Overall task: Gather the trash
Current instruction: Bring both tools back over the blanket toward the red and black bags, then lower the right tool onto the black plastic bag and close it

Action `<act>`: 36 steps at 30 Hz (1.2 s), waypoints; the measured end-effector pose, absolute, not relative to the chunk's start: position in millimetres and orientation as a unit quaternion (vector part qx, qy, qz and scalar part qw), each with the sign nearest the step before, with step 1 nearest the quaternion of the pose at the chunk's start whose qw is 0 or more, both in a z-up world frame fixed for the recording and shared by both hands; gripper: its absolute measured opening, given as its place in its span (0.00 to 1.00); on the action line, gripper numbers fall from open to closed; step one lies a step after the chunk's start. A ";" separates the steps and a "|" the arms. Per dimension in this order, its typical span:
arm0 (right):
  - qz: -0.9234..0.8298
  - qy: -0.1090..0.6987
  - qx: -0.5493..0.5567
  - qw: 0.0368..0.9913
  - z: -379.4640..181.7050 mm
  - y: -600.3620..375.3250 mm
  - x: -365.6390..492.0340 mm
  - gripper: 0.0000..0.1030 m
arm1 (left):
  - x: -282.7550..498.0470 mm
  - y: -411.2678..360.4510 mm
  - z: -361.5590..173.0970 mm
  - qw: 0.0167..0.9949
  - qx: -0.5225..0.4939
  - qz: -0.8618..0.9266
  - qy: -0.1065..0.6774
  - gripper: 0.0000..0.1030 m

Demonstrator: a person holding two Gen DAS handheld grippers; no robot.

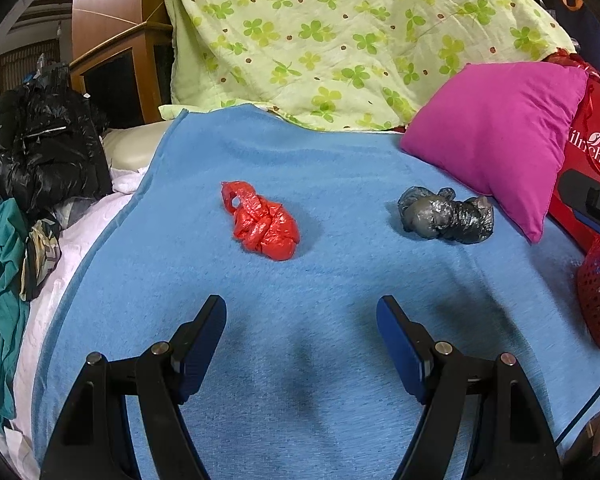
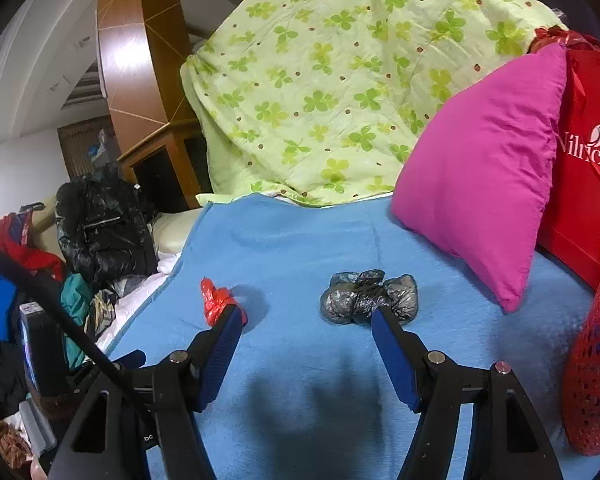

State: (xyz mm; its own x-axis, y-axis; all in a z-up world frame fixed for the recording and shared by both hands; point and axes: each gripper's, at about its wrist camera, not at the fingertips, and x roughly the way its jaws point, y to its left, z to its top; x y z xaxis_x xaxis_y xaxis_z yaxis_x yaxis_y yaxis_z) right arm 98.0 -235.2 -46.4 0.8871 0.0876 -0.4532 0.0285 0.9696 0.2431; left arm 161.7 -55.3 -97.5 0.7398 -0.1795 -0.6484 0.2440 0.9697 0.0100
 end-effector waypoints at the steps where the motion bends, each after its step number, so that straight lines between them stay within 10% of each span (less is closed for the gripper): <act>1: 0.017 0.239 0.121 0.963 -47.3 -233.3 99.1 0.69 | 162.1 -54.1 -98.1 0.931 0.046 -0.113 0.344 0.76; 36: -0.034 0.314 0.134 0.939 -101.2 -281.1 198.7 0.69 | 200.7 -41.5 -130.9 0.907 0.032 -0.091 0.411 0.76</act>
State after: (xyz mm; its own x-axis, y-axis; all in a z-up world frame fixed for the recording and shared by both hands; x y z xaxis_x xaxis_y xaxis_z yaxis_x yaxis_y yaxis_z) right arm 198.7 -281.1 -101.2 0.8009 0.0195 -0.5984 0.1491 0.9615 0.2310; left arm 200.7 -41.5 -130.9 0.6464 -0.1385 -0.7503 0.1903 0.9816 -0.0173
